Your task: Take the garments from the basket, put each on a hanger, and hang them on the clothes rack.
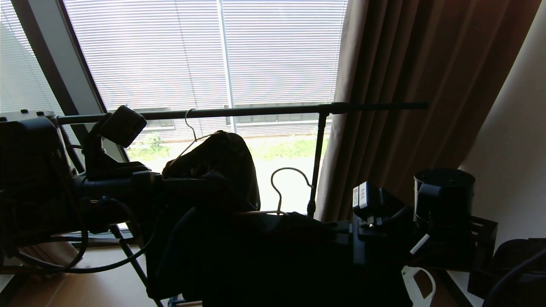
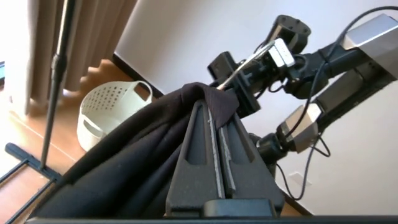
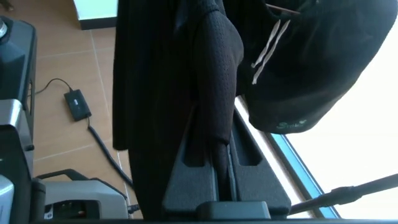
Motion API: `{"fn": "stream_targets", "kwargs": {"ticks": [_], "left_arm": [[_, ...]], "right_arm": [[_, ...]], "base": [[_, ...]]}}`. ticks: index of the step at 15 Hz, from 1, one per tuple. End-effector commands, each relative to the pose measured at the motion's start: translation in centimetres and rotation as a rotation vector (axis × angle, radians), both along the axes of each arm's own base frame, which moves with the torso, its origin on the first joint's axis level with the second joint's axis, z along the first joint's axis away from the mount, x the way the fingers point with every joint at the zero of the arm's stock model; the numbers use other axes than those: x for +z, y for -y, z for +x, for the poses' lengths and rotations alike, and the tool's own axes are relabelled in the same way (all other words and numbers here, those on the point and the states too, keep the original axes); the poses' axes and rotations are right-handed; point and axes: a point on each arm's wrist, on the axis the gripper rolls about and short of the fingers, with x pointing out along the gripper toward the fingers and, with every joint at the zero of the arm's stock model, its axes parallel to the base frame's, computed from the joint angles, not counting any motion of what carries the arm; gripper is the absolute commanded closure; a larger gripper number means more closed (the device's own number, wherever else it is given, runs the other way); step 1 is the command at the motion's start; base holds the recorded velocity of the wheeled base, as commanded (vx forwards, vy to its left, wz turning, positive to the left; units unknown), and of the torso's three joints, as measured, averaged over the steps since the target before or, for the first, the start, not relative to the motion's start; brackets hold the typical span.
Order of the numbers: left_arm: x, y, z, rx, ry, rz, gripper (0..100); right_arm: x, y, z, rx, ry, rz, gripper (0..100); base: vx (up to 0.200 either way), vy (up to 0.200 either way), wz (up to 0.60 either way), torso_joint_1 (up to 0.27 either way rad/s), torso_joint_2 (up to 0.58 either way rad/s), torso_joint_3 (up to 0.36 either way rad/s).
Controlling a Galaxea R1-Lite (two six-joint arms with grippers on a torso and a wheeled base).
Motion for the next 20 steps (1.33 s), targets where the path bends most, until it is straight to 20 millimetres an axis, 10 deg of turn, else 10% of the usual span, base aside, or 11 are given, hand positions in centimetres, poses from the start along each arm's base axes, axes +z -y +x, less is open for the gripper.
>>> {"fn": "stream_targets", "kwargs": {"ticks": [1,20], "left_arm": [[1.3,0.8,-0.2,-0.037,0.009,-0.003,100],[-0.4,2.3,-2.9,-0.013,0.063,0.138,100]], "right_arm": [[-0.8,-0.7,0.4,-0.005,-0.005,-0.006,100],[2.6,-1.0,0.8,-0.109,-0.073,0.257,100]], "base": [[0.000,0.000,0.00,0.000,0.00,0.000],[0.000,0.000,0.00,0.000,0.00,0.000]]}}
